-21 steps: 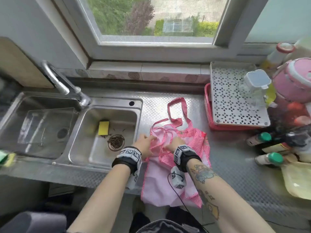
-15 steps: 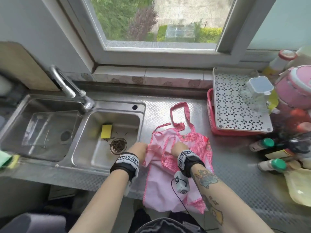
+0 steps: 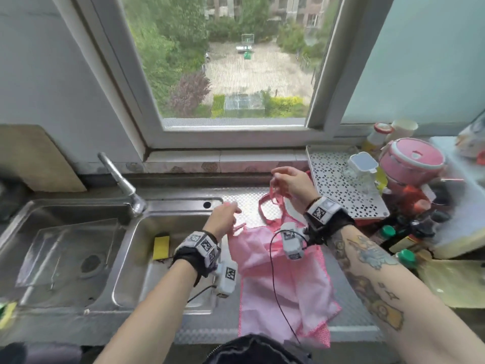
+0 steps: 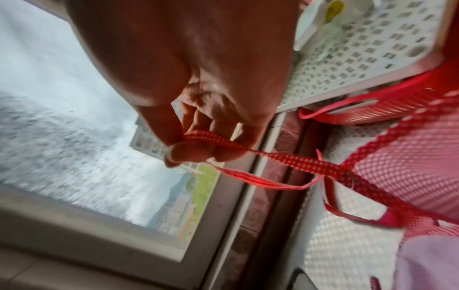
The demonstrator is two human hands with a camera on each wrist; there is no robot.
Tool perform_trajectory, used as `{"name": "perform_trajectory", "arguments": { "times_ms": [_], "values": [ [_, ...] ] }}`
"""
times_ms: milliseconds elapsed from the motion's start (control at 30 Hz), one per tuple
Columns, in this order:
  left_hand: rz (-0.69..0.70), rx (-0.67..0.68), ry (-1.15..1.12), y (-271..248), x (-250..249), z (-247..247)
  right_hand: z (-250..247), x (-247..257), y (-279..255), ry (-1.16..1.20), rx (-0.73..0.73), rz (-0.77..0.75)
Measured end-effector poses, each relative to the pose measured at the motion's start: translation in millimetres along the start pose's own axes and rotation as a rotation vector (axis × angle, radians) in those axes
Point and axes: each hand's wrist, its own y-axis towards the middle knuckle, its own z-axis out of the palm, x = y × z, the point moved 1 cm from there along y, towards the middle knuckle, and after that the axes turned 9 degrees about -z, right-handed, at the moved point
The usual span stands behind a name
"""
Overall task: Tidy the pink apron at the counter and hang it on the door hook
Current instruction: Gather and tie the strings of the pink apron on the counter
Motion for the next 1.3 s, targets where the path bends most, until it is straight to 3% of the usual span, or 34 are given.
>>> {"name": "perform_trajectory", "arguments": {
  "times_ms": [100, 167, 200, 233, 267, 300, 333, 400, 433, 500, 633, 766, 900, 1000, 1066, 1133, 1300],
  "values": [
    [0.145, 0.143, 0.330, -23, -5, 8, 23, 16, -22, -0.079, 0.187, -0.104],
    [0.138, 0.296, 0.435, -40, -13, 24, 39, 17, -41, -0.189, 0.375, -0.149],
    [0.091, 0.211, 0.545, -38, -8, 31, 45, 13, -48, -0.253, 0.474, -0.149],
    [0.083, 0.312, 0.553, -35, 2, 31, 50, 10, -54, -0.335, 0.571, -0.136],
    [-0.144, 0.167, 0.674, -40, -17, 42, 52, 7, -56, -0.429, 0.640, -0.128],
    [-0.248, -0.018, 0.770, -40, -19, 45, 52, 4, -56, -0.493, 0.665, -0.120],
    [-0.165, 0.091, 0.731, -35, -12, 44, 49, 2, -54, -0.519, 0.641, -0.111],
    [0.135, 0.351, 0.543, -33, 11, 37, 39, -1, -47, -0.515, 0.535, -0.102],
    [0.198, 0.341, 0.337, -42, 7, 31, 34, -3, -46, -0.502, 0.508, -0.090],
    [0.219, 0.408, 0.210, -37, 15, 22, 26, -8, -45, -0.519, 0.531, -0.035],
    [0.249, 0.476, 0.165, -40, 11, 30, 17, -18, -50, -0.707, 0.665, 0.064],
    [0.204, 0.408, 0.213, -35, 14, 22, 6, -25, -46, -0.842, 0.706, 0.052],
    [0.155, 0.172, 0.227, -21, 17, 15, -1, -28, -46, -0.942, 0.562, -0.168],
    [0.144, 0.070, 0.194, -17, 17, 9, 0, -31, -52, -0.780, 0.623, -0.030],
    [0.136, 0.080, 0.136, -18, 14, 9, 5, -38, -58, -0.756, 0.712, 0.120],
    [0.152, 0.131, 0.123, -20, 11, 12, 12, -49, -56, -0.878, 0.714, 0.120],
    [0.151, 0.283, 0.075, -24, 8, 15, 30, -58, -36, -1.367, 0.393, -0.243]
  ]
}}
